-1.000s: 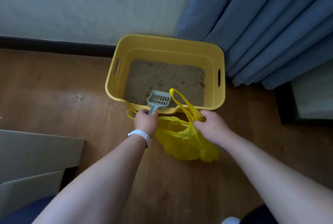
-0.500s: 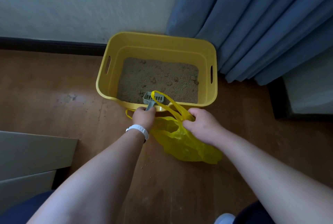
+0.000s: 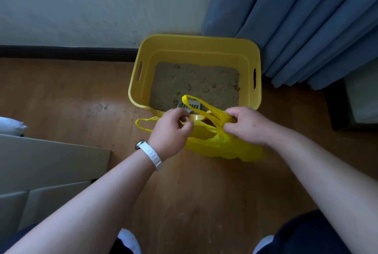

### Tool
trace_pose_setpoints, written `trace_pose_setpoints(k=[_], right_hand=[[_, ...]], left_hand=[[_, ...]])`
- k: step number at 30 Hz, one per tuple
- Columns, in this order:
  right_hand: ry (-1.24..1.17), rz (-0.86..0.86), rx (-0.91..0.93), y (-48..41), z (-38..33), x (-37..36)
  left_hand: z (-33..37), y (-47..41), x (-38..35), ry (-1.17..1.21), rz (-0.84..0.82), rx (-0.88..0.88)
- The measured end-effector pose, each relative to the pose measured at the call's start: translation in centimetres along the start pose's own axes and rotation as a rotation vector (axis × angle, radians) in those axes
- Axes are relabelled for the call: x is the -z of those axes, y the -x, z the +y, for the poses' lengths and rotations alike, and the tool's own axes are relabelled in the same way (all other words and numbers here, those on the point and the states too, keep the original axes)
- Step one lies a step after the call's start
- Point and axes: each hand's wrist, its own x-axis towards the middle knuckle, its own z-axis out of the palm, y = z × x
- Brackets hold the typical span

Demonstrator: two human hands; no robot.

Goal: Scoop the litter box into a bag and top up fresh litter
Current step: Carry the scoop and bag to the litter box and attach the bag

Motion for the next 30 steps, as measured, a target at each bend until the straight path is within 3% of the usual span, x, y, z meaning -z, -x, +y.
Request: trace_pose_setpoints(k=[3,7,9,12,16,17,19,21,23,24,27,30], right_hand=[[-0.039,-0.059,0.060,0.5,-1.5,0.7],[-0.124,-0.055,0.120,1.5,-2.6,1.6],[-0.103,0.009,0.119,1.7,-2.5,2.1],[0.103,0.128,0.067,1.4,-2.1,3.1],[0.389,0.207,-0.066,1.3,-2.2,4.5],[0.386,0.333,-0.025,1.5,-2.6,4.6],[0.263,0.691,0.246,2.5,-4.6,4.4],[0.172,0.823,0.575,3.9,-7.1,3.0],[0.223,0.630,0.748,4.1,-8.2,0.0],[0.254,0.454,0.714,3.6,-7.9,-1.7],[0.428,0.005,0.347,1.0,-5.0,-4.9],[0.466,-0.097,0.203,-0.2,-2.9,-5.6]], left_hand=[[0.1,0.4,0.8,-0.243,-0.077,-0.153],[-0.9,0.1,2.6,-0.653,-0.148,-0.151],[-1.6,-0.2,3.7,-0.610,-0.175,-0.070],[-1.8,-0.6,5.0,-0.278,-0.167,0.074],[-0.6,-0.2,5.4,-0.390,-0.110,-0.056],[-0.4,-0.1,5.3,-0.398,-0.115,-0.074],[0.1,-0.1,4.8,-0.357,-0.163,-0.049],[0.7,-0.1,4.1,-0.217,-0.227,0.059],[1.3,-0.1,3.5,-0.033,-0.281,0.201],[1.7,-0.2,3.4,0.057,-0.307,0.263],[2.2,-0.1,3.7,0.327,-0.353,0.413],[2.6,0.7,4.7,0.623,-0.399,0.489]])
